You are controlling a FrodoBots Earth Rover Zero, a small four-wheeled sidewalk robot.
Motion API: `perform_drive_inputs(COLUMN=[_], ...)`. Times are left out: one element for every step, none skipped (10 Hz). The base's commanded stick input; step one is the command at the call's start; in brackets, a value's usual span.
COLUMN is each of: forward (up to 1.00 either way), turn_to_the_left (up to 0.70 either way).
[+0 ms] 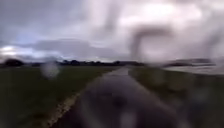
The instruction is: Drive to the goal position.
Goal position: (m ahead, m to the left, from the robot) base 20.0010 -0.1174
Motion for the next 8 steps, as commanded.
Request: perform_drive_inputs(forward=[0.70,0.70,0.70,0.70,0.70,0.70,0.70,0.70], turn_to_the_left=[0.00,0.00,0.00,0.00,0.00,0.00,0.00,0.00])
